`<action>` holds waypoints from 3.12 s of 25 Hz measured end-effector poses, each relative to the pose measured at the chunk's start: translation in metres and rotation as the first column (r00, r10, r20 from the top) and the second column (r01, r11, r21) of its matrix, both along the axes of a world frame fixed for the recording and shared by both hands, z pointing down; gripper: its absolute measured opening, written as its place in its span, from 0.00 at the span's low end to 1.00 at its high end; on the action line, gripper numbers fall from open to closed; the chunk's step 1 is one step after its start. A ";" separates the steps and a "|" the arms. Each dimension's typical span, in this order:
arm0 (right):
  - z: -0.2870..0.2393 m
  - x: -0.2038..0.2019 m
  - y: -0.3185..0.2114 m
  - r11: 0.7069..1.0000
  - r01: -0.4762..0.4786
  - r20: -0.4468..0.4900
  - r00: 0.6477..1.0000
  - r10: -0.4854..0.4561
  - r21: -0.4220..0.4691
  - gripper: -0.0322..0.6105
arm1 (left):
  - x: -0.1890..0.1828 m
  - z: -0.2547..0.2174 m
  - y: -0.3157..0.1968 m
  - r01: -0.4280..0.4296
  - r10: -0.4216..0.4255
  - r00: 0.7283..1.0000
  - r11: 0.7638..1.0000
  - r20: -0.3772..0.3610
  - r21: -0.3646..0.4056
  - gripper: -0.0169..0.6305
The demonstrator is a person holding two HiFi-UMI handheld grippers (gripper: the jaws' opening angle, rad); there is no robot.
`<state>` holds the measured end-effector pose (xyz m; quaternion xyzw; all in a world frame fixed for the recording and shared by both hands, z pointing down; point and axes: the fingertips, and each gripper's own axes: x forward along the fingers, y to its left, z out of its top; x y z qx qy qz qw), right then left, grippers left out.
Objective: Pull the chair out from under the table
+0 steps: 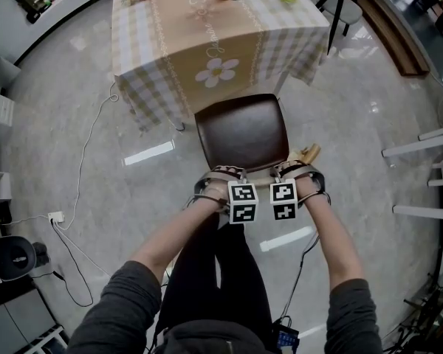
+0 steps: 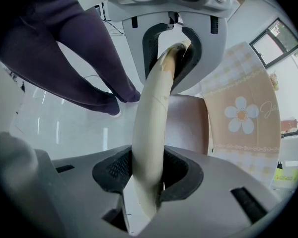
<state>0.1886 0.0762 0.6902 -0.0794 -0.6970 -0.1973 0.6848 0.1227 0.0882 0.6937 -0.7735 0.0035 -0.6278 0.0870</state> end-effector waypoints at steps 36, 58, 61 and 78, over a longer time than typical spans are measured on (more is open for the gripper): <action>-0.108 0.009 0.007 0.926 -0.362 0.361 0.882 0.303 0.106 0.33 | 0.010 -0.094 0.033 0.239 -0.264 0.919 0.964 -0.292 -0.120 0.44; -0.281 -0.026 0.034 0.396 -0.803 0.799 -0.159 0.579 -0.446 0.14 | 0.001 -0.290 0.007 0.561 -0.409 0.310 0.808 -0.858 -0.183 0.06; -0.302 -0.022 0.035 0.376 -0.791 0.805 -0.232 0.546 -0.482 0.09 | 0.003 -0.314 0.009 0.570 -0.393 0.237 0.797 -0.889 -0.200 0.04; -0.337 -0.008 0.039 0.305 -0.818 0.841 -0.344 0.418 -0.487 0.07 | 0.012 -0.334 0.023 0.587 -0.426 0.157 0.765 -0.891 -0.263 0.04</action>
